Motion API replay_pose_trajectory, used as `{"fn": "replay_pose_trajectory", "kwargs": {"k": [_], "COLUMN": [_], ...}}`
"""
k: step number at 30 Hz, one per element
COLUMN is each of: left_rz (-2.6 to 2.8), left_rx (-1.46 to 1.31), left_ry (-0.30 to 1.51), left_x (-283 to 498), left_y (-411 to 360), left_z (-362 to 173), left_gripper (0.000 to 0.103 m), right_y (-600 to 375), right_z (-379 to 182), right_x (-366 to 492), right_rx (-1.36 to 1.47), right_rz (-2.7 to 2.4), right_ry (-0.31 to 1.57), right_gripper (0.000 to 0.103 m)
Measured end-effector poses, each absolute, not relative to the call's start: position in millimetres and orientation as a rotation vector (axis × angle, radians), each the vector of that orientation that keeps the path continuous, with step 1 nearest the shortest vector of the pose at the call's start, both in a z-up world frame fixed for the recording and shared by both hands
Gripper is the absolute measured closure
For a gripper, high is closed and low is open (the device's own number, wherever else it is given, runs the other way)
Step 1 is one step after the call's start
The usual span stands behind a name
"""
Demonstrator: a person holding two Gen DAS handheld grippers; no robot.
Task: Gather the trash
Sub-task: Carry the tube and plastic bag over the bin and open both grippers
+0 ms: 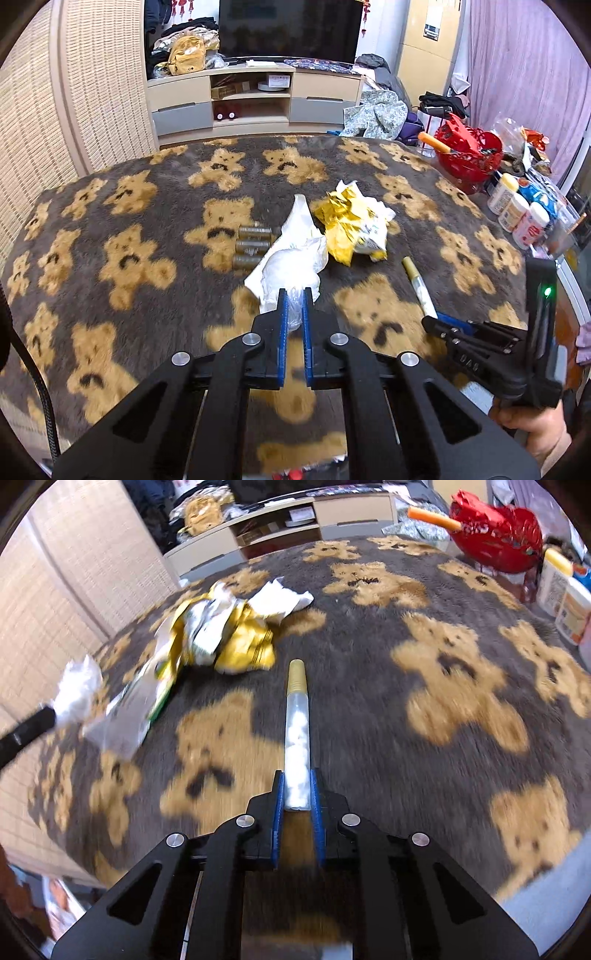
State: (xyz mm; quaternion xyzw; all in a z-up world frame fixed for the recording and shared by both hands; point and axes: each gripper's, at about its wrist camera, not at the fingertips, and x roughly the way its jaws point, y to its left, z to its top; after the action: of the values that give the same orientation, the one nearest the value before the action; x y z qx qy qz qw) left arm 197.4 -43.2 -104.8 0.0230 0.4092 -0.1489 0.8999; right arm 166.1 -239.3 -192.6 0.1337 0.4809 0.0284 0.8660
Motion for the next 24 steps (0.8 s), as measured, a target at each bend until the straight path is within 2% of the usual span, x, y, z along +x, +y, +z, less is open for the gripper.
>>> {"fn": "replay_pose_trajectory", "kwargs": {"k": [9, 24], "left_rz": [-0.315, -0.332], "left_rx": [0.036, 0.000], "left_ry": [0.852, 0.930], "left_x": [122.8, 20.4], "left_y": [-34.4, -27.0], "left_z": [-104.9, -158.0], "left_gripper": [0.097, 0.097], "right_y": [-235.3, -230.4], "right_z": [-192.6, -196.5], "right_x": [103.3, 8.8], "right_rx": [0.307, 0.346], "right_rz": [0.098, 0.180], "right_ry": [1.014, 0.995], "right_gripper": [0.088, 0.088]}}
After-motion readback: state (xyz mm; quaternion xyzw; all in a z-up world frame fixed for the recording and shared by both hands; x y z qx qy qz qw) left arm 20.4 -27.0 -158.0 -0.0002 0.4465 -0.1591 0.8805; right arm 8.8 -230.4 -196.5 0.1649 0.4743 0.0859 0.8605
